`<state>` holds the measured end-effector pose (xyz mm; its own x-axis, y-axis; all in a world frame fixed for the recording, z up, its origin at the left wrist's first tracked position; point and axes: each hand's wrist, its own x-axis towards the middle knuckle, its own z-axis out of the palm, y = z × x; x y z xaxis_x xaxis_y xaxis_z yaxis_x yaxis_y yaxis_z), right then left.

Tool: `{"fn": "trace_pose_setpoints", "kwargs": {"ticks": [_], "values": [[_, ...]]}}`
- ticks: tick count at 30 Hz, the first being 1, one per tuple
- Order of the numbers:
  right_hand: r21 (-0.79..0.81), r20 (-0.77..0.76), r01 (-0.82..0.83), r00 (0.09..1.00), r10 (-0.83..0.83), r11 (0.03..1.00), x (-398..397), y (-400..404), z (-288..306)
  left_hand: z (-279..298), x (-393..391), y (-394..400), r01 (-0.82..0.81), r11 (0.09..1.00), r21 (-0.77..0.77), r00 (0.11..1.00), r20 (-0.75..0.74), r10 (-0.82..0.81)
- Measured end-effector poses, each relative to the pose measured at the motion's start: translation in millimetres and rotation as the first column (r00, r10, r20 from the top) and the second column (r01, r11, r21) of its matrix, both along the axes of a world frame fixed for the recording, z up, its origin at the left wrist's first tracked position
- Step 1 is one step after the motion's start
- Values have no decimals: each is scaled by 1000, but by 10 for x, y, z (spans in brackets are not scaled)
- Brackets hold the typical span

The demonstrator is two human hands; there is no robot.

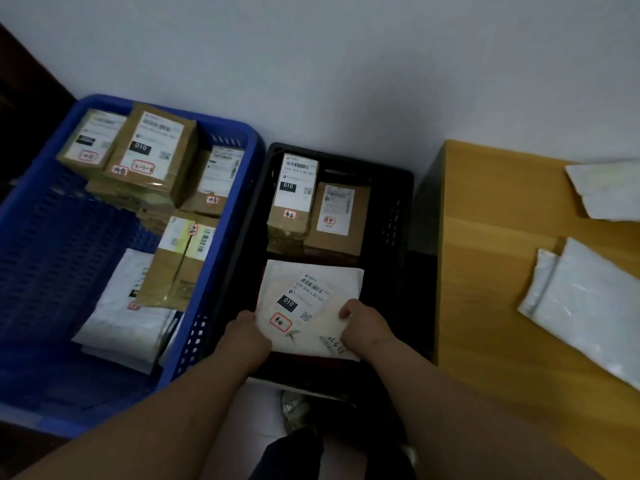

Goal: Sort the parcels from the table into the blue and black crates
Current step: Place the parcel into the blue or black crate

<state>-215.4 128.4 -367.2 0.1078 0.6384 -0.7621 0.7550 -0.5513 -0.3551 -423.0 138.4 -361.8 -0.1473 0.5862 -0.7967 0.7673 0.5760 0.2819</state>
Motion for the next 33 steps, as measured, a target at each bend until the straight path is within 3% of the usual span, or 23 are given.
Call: {"fn": "trace_pose_setpoints", "kwargs": {"ticks": [7,10,14,19,25,28,30,33], "values": [[-126,-69,-160,986,153,979,1,-111,-63,-182,-48,22,208,972,-110,975,-54,-215],[-116,-82,-205,977,197,972,80,-80,57,-150,53,40,251,966,-65,964,-71,-256],[-25,-93,-203,975,200,979,261,6,311,101,371,83,252,967,23,965,-77,-250],[182,-87,-107,988,125,977,699,6,683,478,983,55,388,916,107,919,-118,-375],[384,20,-54,999,50,922,1679,-277,1137,796,1866,-73,470,837,282,880,-80,-467],[474,222,-99,975,-10,875,2220,-501,1251,925,2349,-172,481,810,336,869,-64,-490],[426,372,-133,927,-39,895,2561,-682,1259,961,2644,-238,490,792,365,859,-49,-510],[171,465,-133,885,40,976,3049,-993,1153,973,3013,-350,513,779,361,844,-48,-533]]}}
